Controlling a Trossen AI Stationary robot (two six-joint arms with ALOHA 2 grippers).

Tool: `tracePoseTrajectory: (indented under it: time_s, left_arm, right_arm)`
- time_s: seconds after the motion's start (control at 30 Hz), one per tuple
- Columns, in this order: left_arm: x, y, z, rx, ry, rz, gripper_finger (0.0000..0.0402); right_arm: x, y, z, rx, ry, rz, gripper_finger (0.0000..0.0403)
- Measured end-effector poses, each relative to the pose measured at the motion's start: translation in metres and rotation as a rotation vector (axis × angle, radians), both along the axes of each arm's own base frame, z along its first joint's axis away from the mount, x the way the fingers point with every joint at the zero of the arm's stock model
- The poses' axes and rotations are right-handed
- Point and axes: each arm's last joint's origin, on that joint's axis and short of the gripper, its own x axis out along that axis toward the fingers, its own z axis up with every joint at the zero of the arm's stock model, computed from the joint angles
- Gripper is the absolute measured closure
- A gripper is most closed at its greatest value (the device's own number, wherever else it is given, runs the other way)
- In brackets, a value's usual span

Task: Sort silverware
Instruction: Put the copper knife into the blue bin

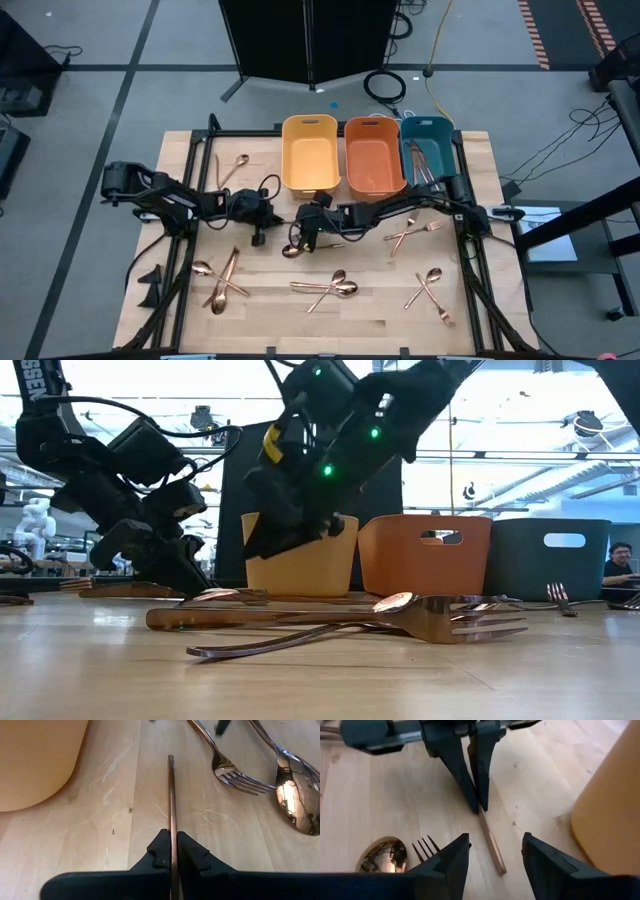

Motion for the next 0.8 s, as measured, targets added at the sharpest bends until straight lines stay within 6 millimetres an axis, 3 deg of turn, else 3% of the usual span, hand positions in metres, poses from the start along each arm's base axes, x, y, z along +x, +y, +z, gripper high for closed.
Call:
tracePoseTrajectory:
  time_s: [0.23, 0.5, 0.6, 0.8]
  left_arm:
    - [-0.003, -0.006, 0.011, 0.069, -0.033, -0.041, 0.0396]
    - [-0.007, -0.017, 0.044, 0.258, -0.032, -0.066, 0.0396]
    - [-0.008, -0.021, 0.06, 0.324, -0.067, -0.077, 0.0396]
    - [-0.014, -0.029, 0.084, 0.502, -0.176, -0.117, 0.0396]
  right_arm:
    - [-0.009, 0.008, 0.018, -0.004, 0.034, 0.02, 0.0238]
    - [-0.023, 0.019, 0.042, -0.073, 0.046, -0.051, 0.0238]
    - [-0.036, 0.02, 0.053, -0.134, 0.019, -0.168, 0.0238]
    - [-0.088, 0.014, 0.06, -0.063, -0.046, -0.295, 0.0238]
